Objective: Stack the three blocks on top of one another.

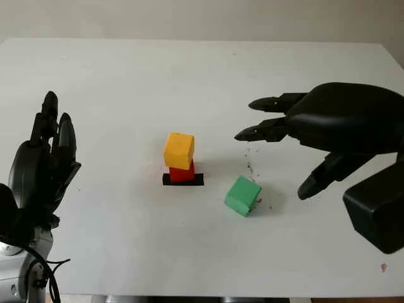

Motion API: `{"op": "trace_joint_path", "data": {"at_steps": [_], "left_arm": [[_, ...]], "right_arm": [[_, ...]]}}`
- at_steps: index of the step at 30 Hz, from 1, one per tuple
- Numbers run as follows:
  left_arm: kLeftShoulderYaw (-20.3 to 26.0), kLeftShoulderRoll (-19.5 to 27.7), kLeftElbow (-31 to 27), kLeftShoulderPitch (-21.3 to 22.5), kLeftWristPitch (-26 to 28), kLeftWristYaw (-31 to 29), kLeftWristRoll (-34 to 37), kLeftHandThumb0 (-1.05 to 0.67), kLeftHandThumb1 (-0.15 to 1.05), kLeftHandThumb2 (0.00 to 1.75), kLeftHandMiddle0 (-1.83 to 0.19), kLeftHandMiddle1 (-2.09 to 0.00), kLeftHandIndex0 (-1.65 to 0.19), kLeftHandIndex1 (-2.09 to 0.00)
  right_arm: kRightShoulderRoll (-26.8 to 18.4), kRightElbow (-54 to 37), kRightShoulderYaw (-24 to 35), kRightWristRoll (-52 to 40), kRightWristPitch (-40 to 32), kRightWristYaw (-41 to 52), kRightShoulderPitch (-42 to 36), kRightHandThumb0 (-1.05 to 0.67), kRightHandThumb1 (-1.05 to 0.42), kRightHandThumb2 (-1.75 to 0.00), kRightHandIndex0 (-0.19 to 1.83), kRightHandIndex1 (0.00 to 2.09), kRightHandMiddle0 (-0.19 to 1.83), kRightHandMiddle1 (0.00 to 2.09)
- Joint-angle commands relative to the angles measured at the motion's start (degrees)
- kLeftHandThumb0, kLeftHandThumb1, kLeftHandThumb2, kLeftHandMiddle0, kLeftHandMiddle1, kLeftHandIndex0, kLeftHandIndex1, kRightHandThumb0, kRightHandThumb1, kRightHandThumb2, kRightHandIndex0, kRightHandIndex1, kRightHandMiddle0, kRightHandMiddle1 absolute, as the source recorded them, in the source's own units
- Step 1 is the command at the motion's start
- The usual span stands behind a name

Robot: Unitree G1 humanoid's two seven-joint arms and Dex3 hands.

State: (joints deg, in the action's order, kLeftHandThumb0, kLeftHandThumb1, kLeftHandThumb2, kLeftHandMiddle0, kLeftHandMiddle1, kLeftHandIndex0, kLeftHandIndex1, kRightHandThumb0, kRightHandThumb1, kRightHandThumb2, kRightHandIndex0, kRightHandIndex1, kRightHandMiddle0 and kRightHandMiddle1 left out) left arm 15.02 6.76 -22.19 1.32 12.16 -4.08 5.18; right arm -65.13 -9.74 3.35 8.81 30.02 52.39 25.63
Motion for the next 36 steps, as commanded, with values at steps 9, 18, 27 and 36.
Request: {"op": "trace_joint_path", "data": {"at_steps": [9,18,27,36], "left_arm": [[-0.81,1.14,-1.86,-0.98,-0.09,-0.34,1.18,-0.7,1.05,0.65,0.14,-0.05,0.12,-0.05],[-1.28,1.12,-2.82,-2.38,-0.4,-0.4,1.12,-0.69,1.05,0.64,0.14,-0.05,0.13,-0.05],[-1.4,2.59,-2.86,-1.88,0.4,-0.52,0.79,-0.69,1.05,0.65,0.15,-0.05,0.13,-0.05],[-2.5,4.02,-3.25,-3.03,-0.64,-2.73,0.41,-0.67,1.05,0.65,0.18,-0.05,0.18,-0.03]], "right_arm": [[8.65,3.38,-5.15,10.08,7.63,-11.3,-2.28,-0.59,-0.81,-0.05,0.11,0.06,0.41,0.08],[11.7,6.21,-8.16,12.78,7.85,-14.63,-4.11,-0.61,-0.81,-0.05,0.07,0.04,0.42,0.06],[10.98,6.04,-9.52,12.81,6.06,-12.89,-5.82,-0.58,-0.82,-0.06,0.01,0.03,0.4,0.05],[11.79,8.11,-9.72,14.08,7.0,-14.35,-6.77,-0.53,-0.84,-0.06,0.01,0.05,0.43,0.07]]}}
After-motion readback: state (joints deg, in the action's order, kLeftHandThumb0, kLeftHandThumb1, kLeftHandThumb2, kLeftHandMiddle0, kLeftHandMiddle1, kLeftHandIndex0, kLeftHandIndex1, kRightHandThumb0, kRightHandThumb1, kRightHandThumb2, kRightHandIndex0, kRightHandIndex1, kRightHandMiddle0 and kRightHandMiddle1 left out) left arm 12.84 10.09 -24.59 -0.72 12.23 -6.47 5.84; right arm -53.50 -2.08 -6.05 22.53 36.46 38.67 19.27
